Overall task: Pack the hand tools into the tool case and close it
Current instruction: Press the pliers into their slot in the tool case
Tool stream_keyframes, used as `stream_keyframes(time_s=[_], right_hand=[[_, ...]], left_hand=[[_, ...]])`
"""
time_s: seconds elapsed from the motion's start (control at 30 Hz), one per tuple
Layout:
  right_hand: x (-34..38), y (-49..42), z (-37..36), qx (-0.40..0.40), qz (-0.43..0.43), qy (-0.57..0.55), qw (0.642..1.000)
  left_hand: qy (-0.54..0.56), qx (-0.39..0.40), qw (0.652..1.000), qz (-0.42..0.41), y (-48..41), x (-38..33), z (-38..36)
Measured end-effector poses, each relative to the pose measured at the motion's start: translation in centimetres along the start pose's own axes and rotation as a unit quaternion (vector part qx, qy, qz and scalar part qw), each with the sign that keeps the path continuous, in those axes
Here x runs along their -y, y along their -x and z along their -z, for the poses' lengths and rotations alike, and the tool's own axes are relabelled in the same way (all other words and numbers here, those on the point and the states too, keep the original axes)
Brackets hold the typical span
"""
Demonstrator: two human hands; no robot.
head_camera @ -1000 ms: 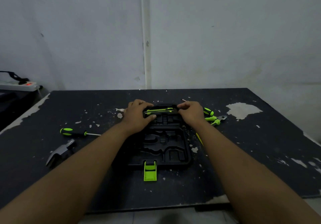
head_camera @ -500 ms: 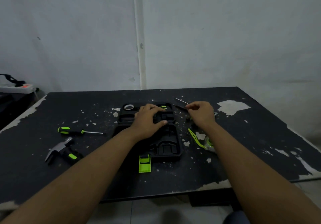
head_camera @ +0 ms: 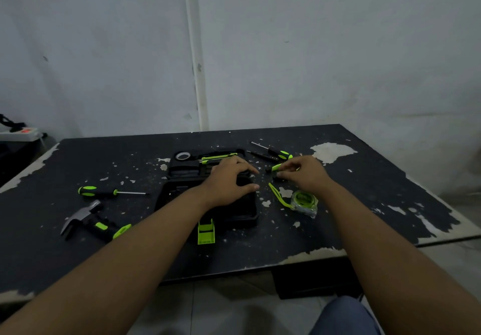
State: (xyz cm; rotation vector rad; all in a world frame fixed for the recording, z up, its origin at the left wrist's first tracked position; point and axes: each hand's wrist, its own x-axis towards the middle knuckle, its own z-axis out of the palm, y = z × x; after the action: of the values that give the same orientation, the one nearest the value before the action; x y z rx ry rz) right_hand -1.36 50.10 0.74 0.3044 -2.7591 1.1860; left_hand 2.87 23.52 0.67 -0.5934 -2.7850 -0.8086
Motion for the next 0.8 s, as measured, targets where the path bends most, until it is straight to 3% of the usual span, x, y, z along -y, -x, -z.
stream_keyframes(time_s=[0.23,0.6,0.8], right_hand=[[-2.1,0.9,0.0,-0.008,-0.025,0.043,0.999],[-3.7,-0.5,0.2,-0.079,-0.048,0.048,0.995],[-4.7,-1.7,0.4,-0.053,-0.074,0.045,0.995]], left_hand=[[-0.034,0.030,0.999,-0.019,0.2,-1.7,-0.6],[-0.080,0.015,0.997,0.013,-2.7,-2.9,-2.4],[-0.131,0.031,0.990,0.032,-5.5,-3.2,-3.9]])
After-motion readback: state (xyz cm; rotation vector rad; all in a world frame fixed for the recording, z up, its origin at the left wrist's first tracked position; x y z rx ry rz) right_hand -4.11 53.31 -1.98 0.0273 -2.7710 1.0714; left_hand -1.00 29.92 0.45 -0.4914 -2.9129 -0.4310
